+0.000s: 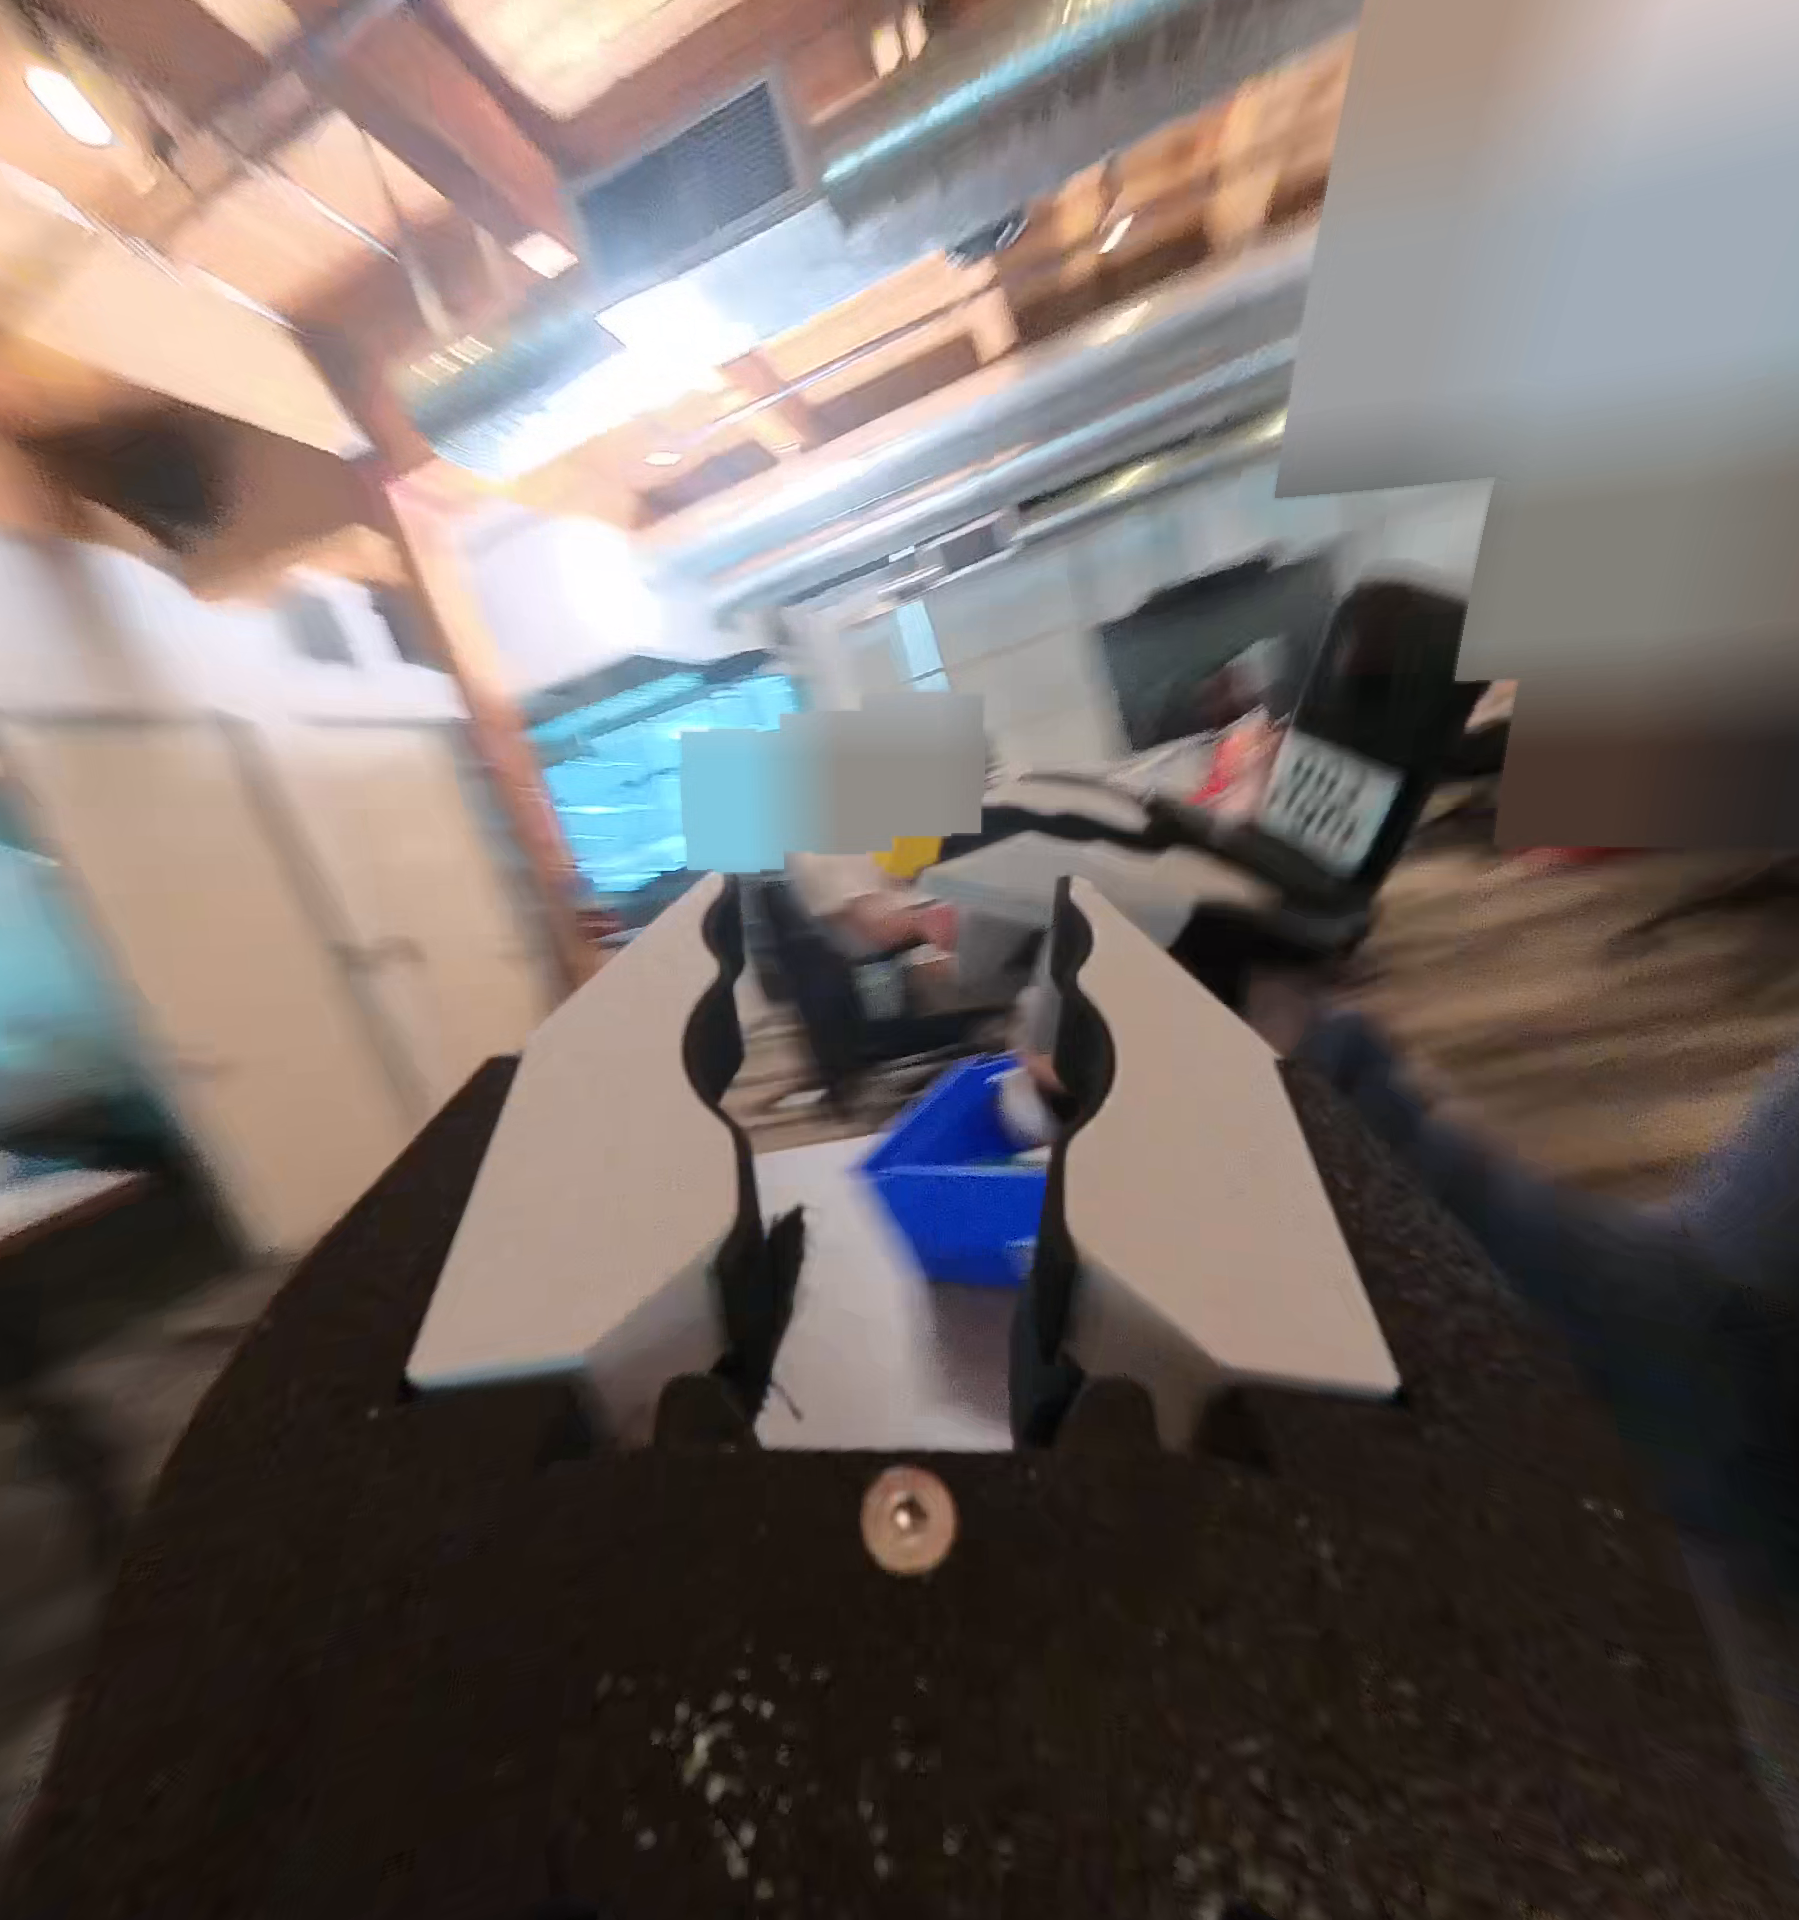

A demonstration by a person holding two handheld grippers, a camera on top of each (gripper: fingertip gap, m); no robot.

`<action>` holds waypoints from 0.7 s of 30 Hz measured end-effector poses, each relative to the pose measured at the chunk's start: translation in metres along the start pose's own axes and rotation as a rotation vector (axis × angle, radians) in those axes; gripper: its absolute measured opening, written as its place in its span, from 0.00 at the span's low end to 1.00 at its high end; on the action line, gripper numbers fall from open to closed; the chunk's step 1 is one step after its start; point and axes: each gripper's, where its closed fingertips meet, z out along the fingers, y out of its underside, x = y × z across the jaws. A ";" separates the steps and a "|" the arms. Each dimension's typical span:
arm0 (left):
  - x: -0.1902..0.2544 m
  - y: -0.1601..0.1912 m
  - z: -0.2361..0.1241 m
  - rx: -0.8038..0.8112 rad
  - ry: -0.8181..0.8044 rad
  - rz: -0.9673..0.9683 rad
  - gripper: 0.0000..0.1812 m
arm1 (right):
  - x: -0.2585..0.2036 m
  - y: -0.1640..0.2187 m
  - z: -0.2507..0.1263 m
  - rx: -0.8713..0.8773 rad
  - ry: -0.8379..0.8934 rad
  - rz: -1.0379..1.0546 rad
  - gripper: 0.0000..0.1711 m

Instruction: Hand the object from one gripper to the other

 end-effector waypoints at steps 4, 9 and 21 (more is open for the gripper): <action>0.003 0.007 -0.001 -0.125 -0.191 0.652 0.23 | -0.011 -0.003 -0.007 0.024 -0.245 0.447 0.05; 0.026 0.011 0.009 -0.112 -0.198 0.957 0.14 | -0.020 -0.008 -0.017 0.052 -0.489 0.876 0.05; 0.065 0.018 0.000 -0.079 0.129 0.814 0.06 | -0.056 -0.011 -0.047 0.036 -0.904 1.019 0.05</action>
